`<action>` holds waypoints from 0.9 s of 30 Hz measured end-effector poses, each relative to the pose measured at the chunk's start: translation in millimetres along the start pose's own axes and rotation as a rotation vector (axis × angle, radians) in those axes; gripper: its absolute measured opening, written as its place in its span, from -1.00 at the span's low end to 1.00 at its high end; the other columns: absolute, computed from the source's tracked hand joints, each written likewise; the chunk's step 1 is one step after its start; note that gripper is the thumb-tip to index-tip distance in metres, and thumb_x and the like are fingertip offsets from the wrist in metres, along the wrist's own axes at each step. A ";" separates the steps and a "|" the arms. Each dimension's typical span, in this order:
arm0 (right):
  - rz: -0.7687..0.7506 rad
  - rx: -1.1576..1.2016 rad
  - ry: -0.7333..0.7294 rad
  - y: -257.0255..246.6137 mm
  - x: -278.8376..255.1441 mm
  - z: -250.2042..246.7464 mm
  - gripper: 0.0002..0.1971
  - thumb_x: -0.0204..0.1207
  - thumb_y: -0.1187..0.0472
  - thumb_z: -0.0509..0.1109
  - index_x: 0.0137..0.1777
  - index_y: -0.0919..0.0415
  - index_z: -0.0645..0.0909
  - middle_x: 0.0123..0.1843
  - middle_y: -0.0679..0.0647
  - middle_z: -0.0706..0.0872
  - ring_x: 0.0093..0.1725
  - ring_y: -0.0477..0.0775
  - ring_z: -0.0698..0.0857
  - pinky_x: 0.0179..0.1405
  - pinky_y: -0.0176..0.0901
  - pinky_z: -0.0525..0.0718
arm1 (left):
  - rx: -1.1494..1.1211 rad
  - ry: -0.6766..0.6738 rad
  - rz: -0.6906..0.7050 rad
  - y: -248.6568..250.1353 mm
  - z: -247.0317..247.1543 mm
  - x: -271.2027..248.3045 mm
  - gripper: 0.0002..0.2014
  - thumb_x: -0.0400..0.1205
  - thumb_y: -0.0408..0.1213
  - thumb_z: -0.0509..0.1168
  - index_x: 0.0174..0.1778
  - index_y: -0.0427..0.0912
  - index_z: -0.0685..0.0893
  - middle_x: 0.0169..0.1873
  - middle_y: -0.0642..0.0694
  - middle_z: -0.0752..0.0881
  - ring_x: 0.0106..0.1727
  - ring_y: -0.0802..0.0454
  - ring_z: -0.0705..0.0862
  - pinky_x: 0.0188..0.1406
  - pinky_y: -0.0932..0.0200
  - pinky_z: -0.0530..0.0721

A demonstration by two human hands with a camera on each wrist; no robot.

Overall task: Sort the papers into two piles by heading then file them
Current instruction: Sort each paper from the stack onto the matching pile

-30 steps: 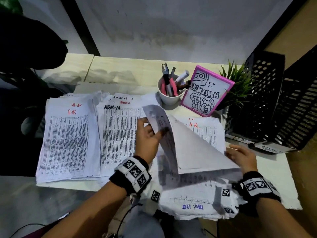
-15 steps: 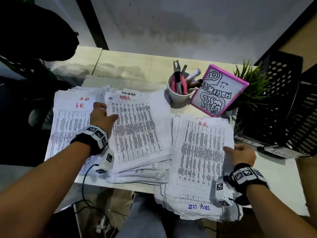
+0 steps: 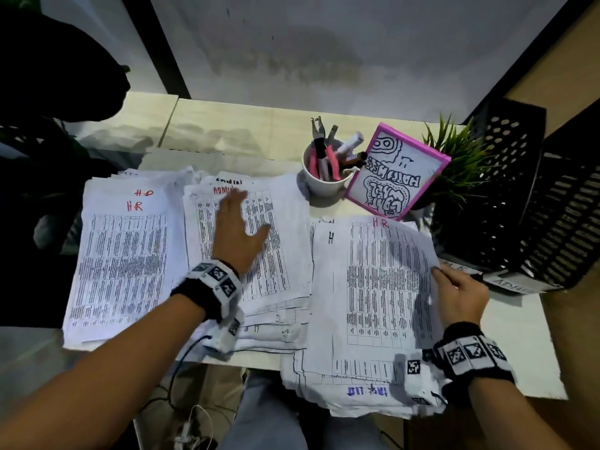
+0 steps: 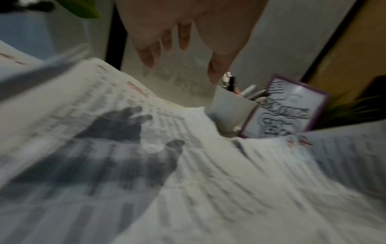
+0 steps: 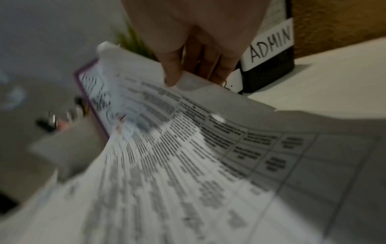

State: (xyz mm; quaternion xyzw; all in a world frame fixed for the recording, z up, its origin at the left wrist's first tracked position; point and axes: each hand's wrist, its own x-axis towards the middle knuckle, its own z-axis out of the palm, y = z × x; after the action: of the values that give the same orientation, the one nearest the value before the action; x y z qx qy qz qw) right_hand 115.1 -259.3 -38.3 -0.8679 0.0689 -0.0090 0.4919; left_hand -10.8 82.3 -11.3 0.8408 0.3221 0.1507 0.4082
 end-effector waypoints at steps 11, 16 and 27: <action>0.369 0.634 -0.348 -18.6 -8.4 -16.4 -0.67 -0.02 0.49 0.05 -0.57 0.38 0.69 -0.40 0.27 0.77 -0.27 0.22 0.76 -0.12 -0.12 0.76 | -0.678 -0.381 -0.331 48.5 69.0 -64.5 -0.70 0.40 -0.72 0.33 -0.33 -0.23 0.82 -0.05 -0.23 0.81 0.06 -0.20 0.74 0.10 0.04 0.71; 0.436 0.258 -0.124 15.5 21.5 -2.9 -0.89 0.39 0.34 0.50 -0.08 0.25 0.72 -0.25 0.17 0.77 -0.23 0.17 0.69 -0.19 -0.10 0.71 | -0.670 -0.428 -0.374 37.0 60.7 -81.5 -0.88 0.44 -0.59 0.35 -0.25 -0.41 0.81 -0.11 -0.24 0.82 -0.01 -0.16 0.77 0.03 0.08 0.76; 0.165 -0.236 -0.074 25.6 24.4 9.2 -0.83 0.29 0.32 0.60 -0.40 0.30 0.65 -0.34 0.20 0.72 -0.32 0.13 0.63 -0.13 -0.10 0.66 | -0.715 -0.377 -0.423 38.7 55.4 -91.3 -0.86 0.39 -0.58 0.45 -0.24 -0.30 0.84 -0.18 -0.29 0.82 -0.04 -0.26 0.78 0.11 -0.18 0.73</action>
State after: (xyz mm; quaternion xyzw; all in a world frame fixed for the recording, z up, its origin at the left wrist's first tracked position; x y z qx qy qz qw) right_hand 137.2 -267.5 -66.2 -0.9108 0.1226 0.0717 0.3876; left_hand -34.2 -28.8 -14.5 0.5754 0.3346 0.0102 0.7462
